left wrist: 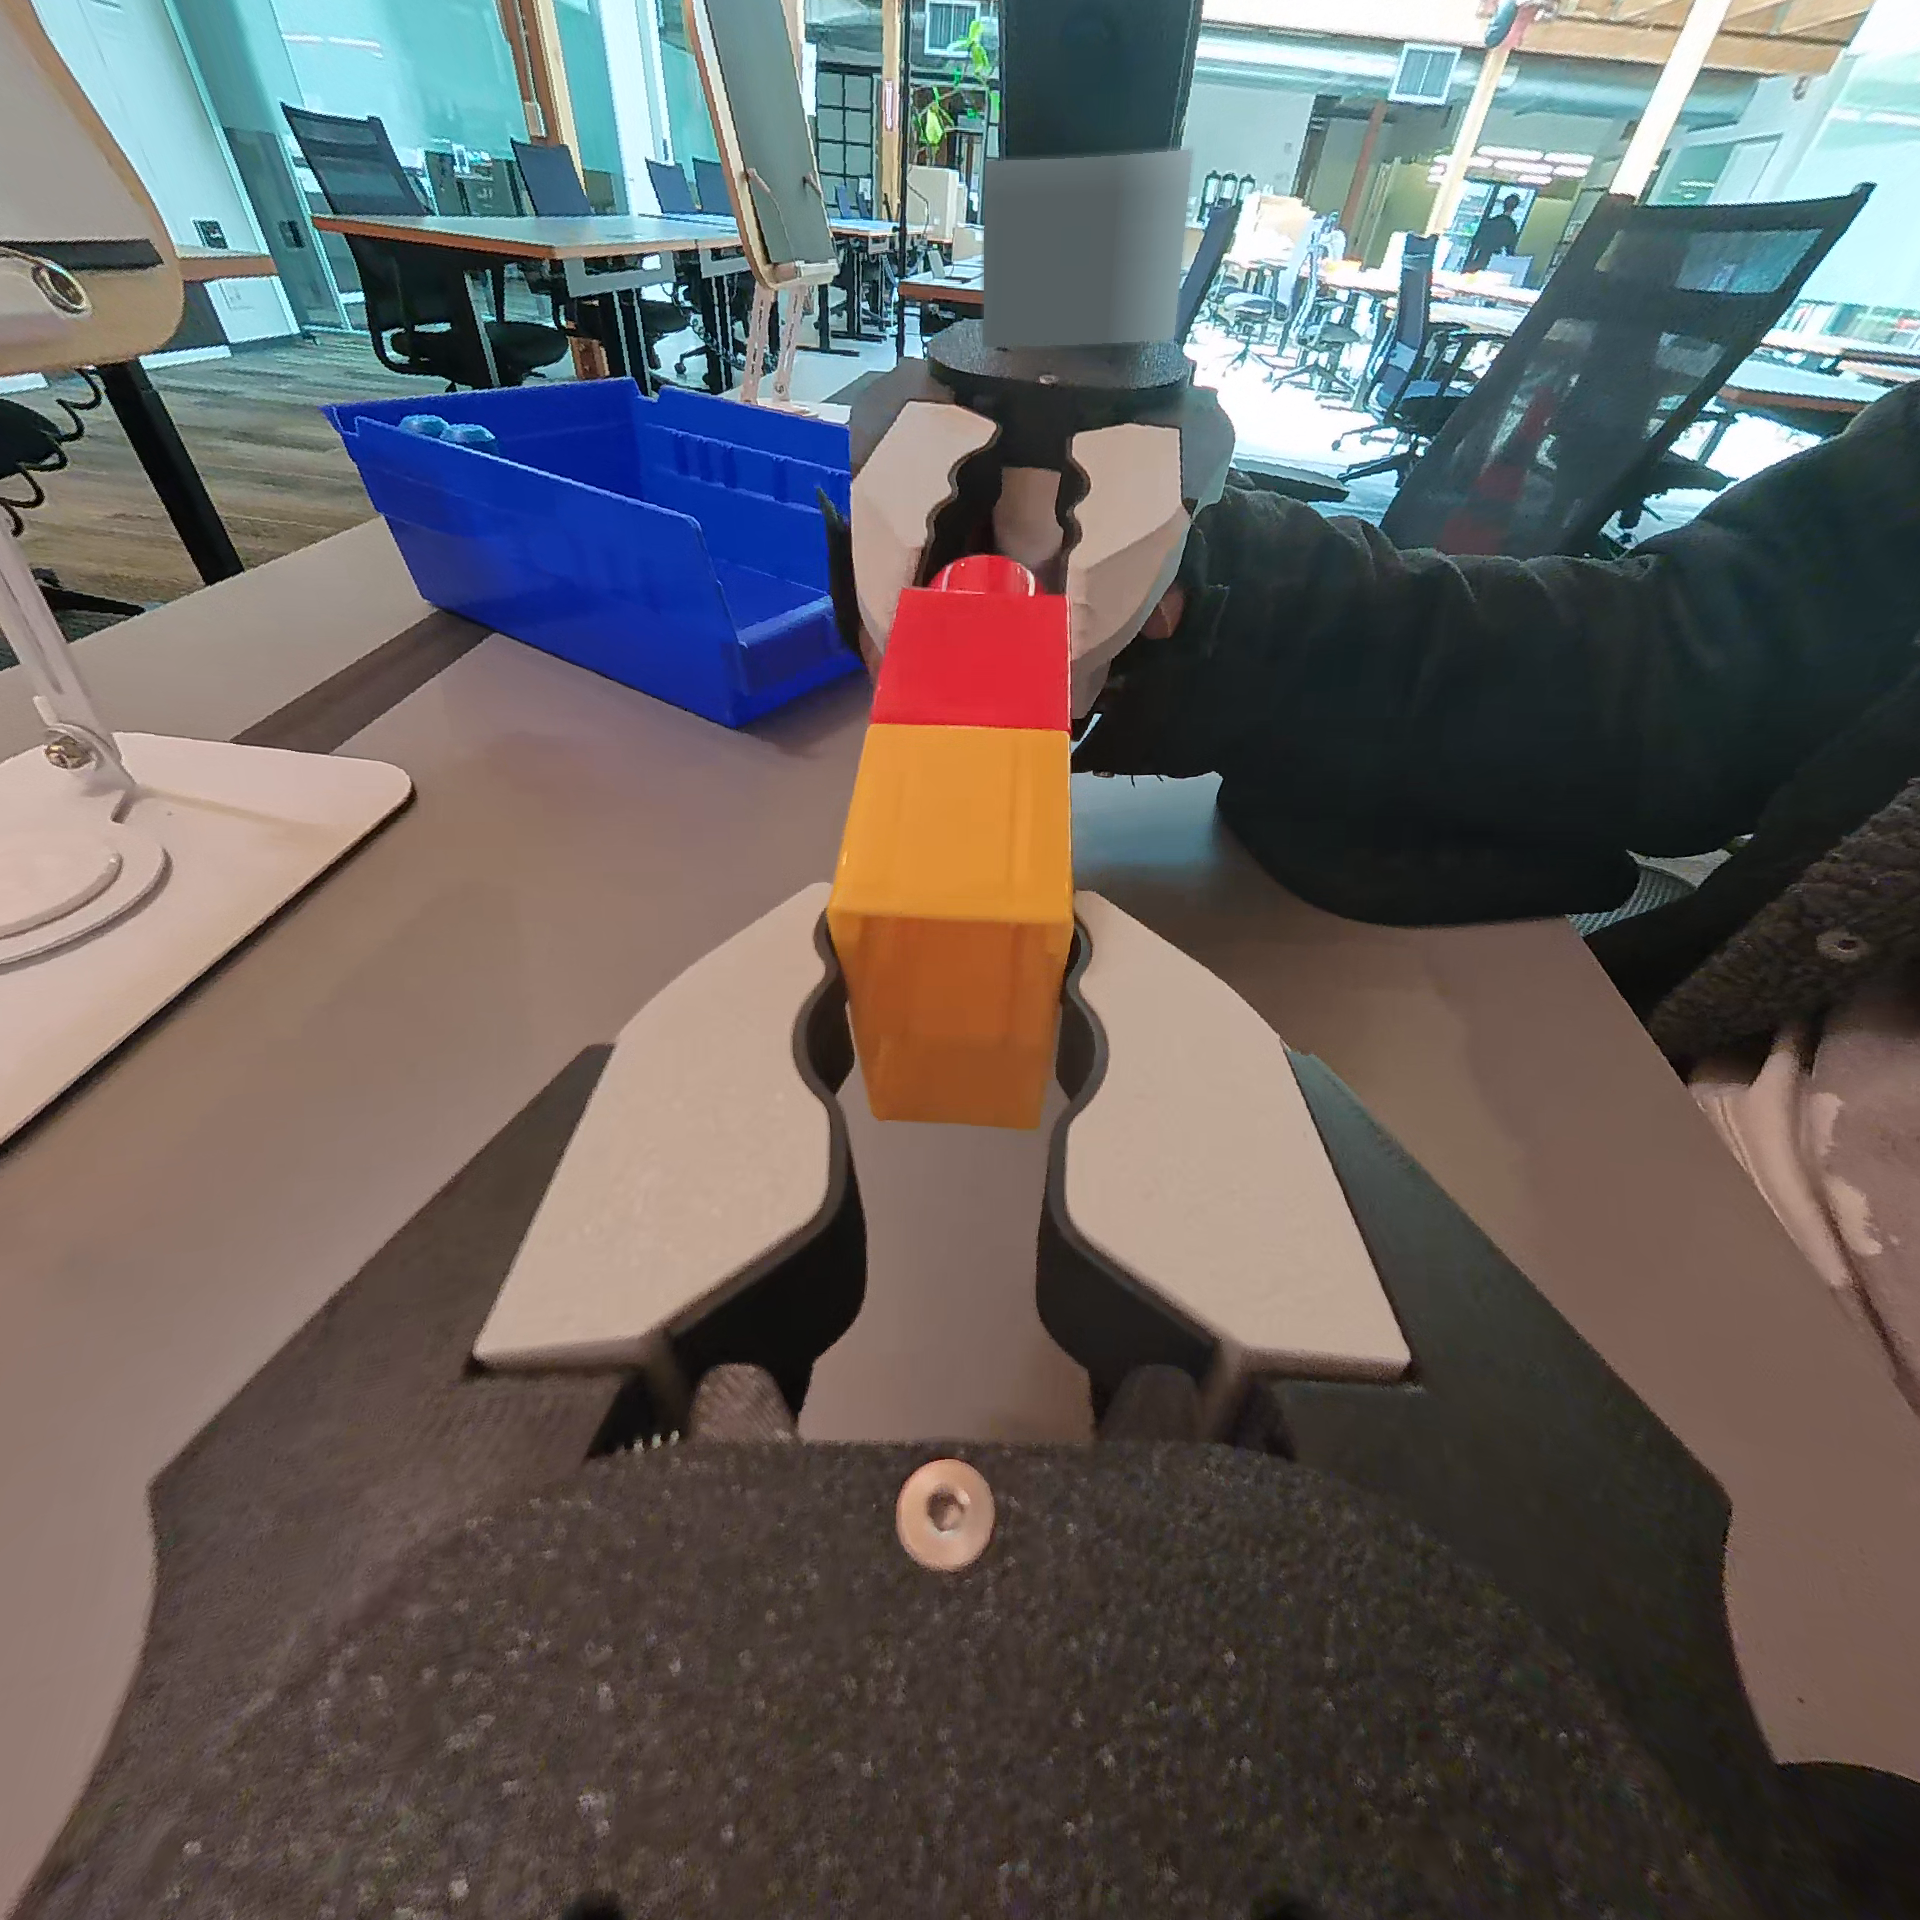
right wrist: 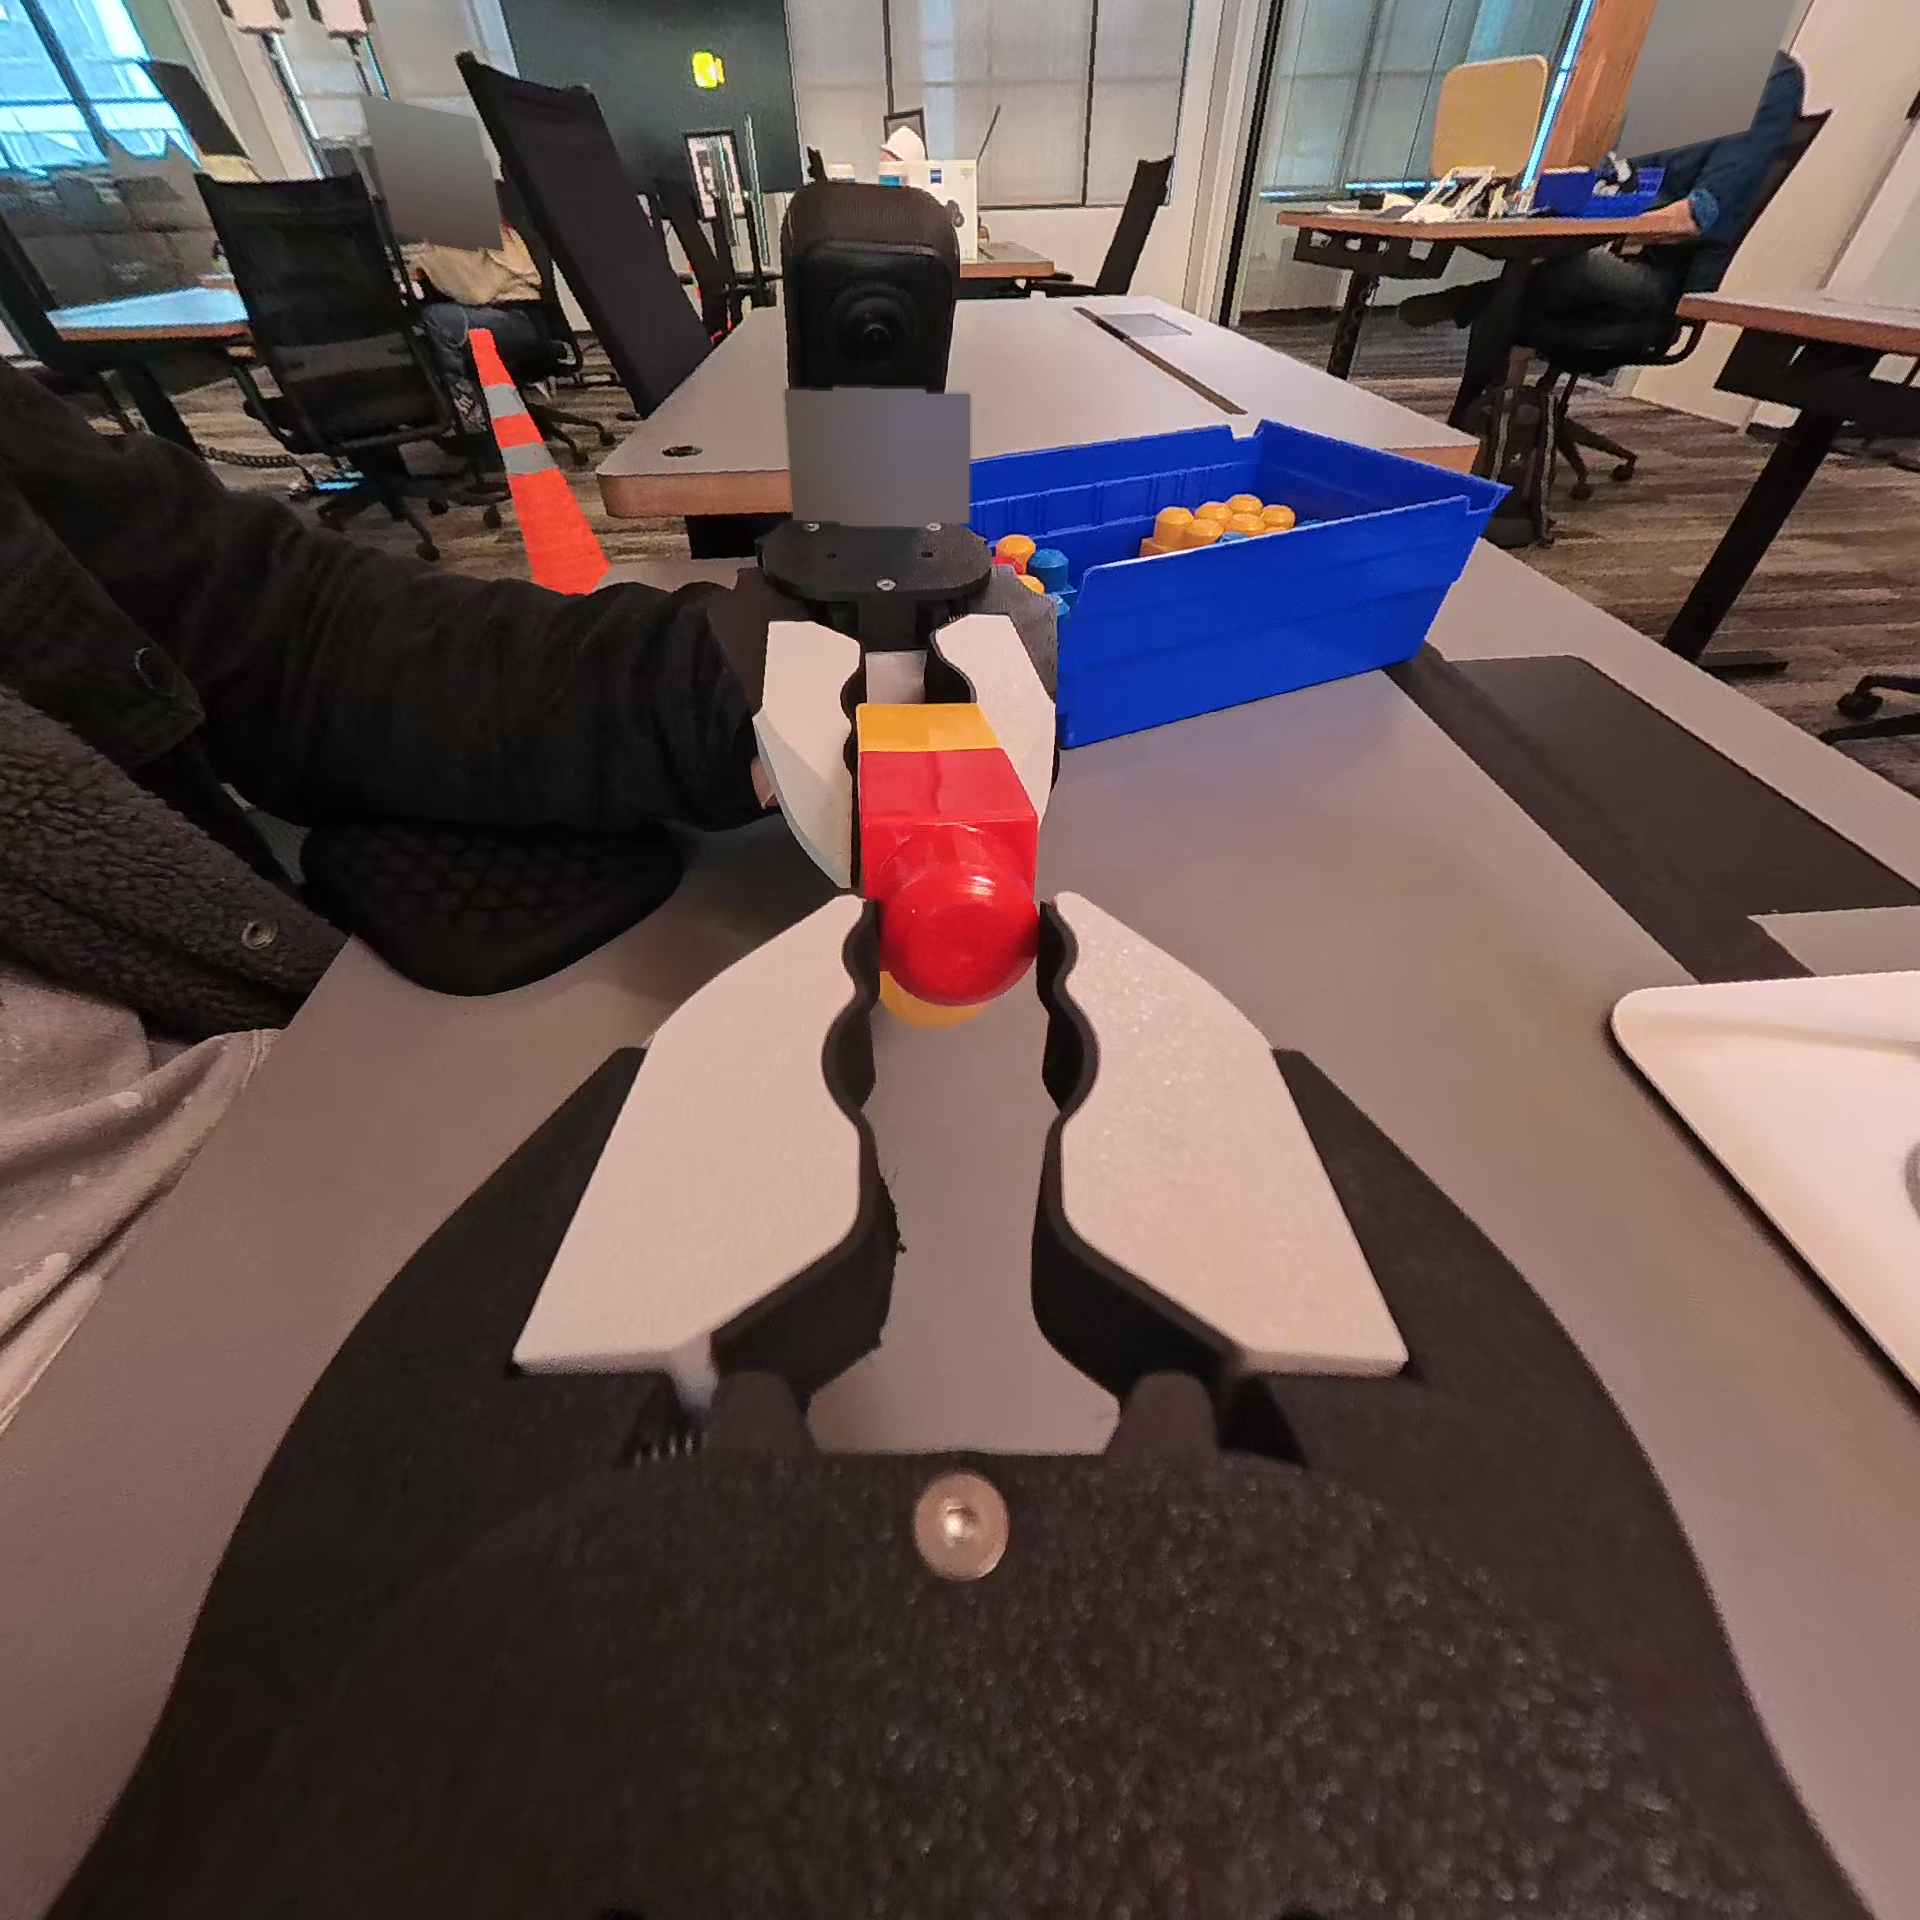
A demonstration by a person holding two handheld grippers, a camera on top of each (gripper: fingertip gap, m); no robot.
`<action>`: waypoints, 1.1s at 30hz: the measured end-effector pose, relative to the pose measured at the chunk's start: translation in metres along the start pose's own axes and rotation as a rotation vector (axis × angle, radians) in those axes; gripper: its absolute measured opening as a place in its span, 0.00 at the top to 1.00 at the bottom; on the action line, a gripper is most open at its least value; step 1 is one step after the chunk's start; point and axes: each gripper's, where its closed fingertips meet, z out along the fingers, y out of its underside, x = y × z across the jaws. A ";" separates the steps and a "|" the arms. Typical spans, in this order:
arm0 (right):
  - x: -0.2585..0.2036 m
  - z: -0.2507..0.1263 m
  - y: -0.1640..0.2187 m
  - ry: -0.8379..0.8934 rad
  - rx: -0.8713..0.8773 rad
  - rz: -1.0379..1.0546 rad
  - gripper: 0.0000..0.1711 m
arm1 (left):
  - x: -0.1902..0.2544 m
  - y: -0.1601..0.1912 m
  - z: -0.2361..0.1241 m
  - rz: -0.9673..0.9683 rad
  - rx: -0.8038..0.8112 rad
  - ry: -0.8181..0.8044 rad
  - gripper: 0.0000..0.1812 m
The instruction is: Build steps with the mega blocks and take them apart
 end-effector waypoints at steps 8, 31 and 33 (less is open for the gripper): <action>0.008 -0.014 -0.006 0.059 -0.032 -0.015 0.83 | -0.013 -0.003 0.000 0.035 0.029 -0.089 0.74; 0.211 -0.278 -0.001 0.600 -0.797 0.000 0.83 | -0.072 -0.009 -0.032 0.023 0.107 -0.475 1.00; 0.228 -0.281 0.024 0.587 -0.872 0.032 0.83 | -0.073 -0.006 -0.031 0.022 0.099 -0.477 1.00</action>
